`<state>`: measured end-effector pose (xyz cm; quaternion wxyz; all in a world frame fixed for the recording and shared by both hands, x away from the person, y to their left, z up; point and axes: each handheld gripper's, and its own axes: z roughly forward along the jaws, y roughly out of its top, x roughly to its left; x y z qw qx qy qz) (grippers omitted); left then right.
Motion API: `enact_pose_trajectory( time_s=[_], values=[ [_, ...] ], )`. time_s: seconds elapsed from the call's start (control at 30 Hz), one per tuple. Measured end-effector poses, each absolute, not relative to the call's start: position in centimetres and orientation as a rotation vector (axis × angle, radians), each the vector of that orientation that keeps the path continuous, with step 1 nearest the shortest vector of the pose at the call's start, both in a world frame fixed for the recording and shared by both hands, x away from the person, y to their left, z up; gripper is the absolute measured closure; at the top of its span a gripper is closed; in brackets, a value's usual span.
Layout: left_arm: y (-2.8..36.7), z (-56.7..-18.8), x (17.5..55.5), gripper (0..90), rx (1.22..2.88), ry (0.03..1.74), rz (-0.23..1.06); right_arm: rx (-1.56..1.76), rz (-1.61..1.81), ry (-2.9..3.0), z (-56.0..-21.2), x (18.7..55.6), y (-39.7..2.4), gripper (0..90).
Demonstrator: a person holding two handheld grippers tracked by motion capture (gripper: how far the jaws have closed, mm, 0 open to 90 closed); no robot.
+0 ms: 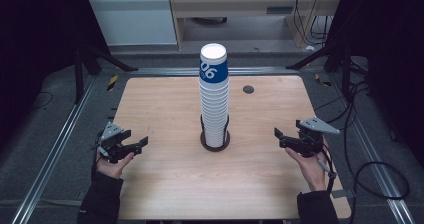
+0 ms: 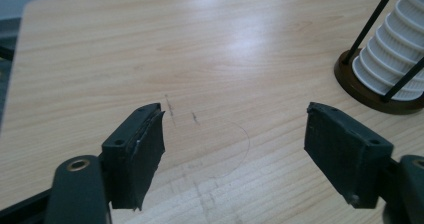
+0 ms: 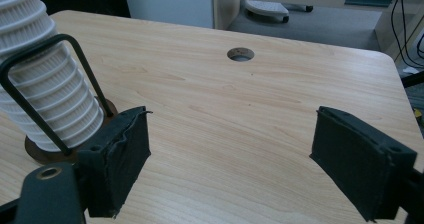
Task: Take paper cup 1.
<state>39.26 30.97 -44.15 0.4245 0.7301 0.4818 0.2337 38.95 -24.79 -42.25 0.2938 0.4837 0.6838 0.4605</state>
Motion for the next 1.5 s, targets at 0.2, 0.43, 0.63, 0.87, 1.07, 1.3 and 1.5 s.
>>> enact_pose_trajectory(
  time_s=[0.2,0.43,0.63,0.87,1.07,1.3,1.5],
  values=[
    [30.7,-44.5,39.5,18.1,1.854,1.209,0.531,1.256,1.261,1.809,-41.6,38.4,-24.7,15.2],
    [30.6,-44.3,39.3,18.9,1.837,1.19,0.526,1.178,1.342,1.824,-39.7,38.0,-23.4,14.6],
    [30.4,-44.3,39.4,18.9,1.846,1.188,0.521,1.13,1.337,1.853,-38.6,38.5,-22.4,14.2],
    [30.3,-44.3,39.3,18.9,1.857,1.178,0.528,1.05,1.411,1.837,-36.1,38.9,-20.9,13.7],
    [30.1,-44.4,39.3,18.9,1.859,1.175,0.526,0.972,1.489,1.829,-33.7,39.2,-19.2,12.9],
    [29.9,-44.4,39.3,18.4,1.872,1.154,0.531,0.915,1.565,1.815,-31.4,39.2,-17.9,12.6],
    [29.7,-44.5,39.4,18.4,1.881,1.146,0.522,0.862,1.608,1.822,-29.6,39.2,-16.2,12.0]
  ],
)
